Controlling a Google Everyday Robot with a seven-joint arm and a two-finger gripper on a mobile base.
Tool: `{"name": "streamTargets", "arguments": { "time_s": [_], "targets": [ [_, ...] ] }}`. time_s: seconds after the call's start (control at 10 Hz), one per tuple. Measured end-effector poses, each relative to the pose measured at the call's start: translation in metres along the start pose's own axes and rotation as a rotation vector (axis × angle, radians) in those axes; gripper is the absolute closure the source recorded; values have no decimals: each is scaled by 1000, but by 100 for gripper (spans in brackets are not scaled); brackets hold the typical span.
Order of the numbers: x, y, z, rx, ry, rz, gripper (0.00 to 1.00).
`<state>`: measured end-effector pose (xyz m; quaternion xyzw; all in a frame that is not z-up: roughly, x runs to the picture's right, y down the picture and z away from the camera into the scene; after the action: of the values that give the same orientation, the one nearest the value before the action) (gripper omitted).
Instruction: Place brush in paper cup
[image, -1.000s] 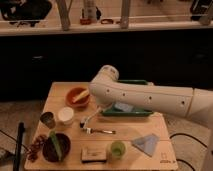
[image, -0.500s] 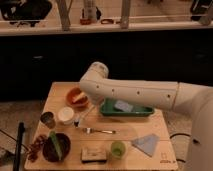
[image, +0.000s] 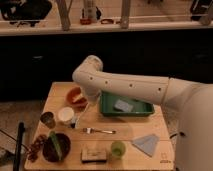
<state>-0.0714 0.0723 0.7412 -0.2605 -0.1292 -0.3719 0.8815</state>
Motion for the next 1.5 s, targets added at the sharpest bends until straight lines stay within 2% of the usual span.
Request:
{"name": "streamTargets", "arguments": {
  "time_s": [0.4,0.7,0.9,1.5],
  "targets": [
    [-13,-26,-5,-70,-72,-130,100],
    [-25,-47,-2,-101,-121,-214,100],
    [-35,-61,0,-112,-151,-267,100],
    [-58,-91,2,-115,-205,-379,100]
  ]
}}
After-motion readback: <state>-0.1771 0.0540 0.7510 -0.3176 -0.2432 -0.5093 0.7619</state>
